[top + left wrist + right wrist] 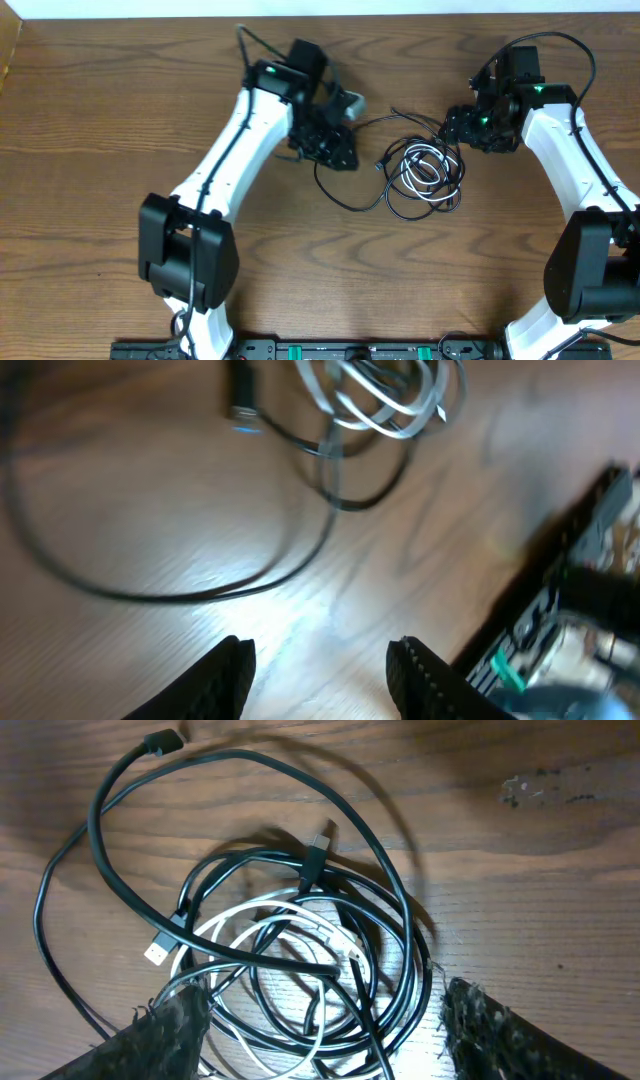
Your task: Untangle cables
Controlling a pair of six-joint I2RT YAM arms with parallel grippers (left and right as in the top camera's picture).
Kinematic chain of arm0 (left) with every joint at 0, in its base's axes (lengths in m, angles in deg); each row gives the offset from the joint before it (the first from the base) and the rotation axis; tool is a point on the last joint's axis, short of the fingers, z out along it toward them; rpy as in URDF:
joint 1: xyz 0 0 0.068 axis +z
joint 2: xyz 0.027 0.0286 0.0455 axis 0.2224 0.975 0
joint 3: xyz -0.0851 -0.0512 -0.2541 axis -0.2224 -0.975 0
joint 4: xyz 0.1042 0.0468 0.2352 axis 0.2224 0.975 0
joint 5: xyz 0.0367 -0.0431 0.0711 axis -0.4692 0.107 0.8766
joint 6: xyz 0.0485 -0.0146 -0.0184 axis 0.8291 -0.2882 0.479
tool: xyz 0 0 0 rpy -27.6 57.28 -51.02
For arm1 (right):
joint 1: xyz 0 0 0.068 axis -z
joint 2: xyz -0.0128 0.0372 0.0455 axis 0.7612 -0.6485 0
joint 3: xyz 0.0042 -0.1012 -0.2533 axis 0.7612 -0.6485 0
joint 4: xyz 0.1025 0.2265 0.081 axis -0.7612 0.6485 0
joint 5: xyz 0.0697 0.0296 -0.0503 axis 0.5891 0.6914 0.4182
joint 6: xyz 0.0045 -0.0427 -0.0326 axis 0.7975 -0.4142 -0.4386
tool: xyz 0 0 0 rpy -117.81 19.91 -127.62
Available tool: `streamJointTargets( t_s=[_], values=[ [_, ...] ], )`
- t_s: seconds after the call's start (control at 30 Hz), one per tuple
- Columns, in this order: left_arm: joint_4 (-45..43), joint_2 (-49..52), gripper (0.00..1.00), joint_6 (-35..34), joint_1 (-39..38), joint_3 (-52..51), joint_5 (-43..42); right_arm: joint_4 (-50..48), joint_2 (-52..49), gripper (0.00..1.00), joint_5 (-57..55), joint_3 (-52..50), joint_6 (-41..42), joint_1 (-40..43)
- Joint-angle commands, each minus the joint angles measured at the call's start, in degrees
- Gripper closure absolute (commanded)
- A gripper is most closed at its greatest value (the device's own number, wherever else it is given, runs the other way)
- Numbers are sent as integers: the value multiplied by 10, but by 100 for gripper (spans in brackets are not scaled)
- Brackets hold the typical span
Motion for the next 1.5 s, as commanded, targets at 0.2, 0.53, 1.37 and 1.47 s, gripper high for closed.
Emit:
streamJointTargets(
  t_s=[0.2, 0.53, 1.37, 1.47],
  values=[
    [-79, 61, 53, 68, -69, -29, -23, 3, 10, 28, -4, 10, -6, 0],
    [-142, 130, 53, 62, -106, -30, -34, 6, 10, 27, -5, 9, -6, 0],
    [-169, 167, 76, 60, -109, -33, -4, 8, 10, 27, -5, 9, -6, -2],
    [-168, 167, 93, 60, -109, -33, -4, 8, 10, 27, -5, 9, -6, -2]
  ],
)
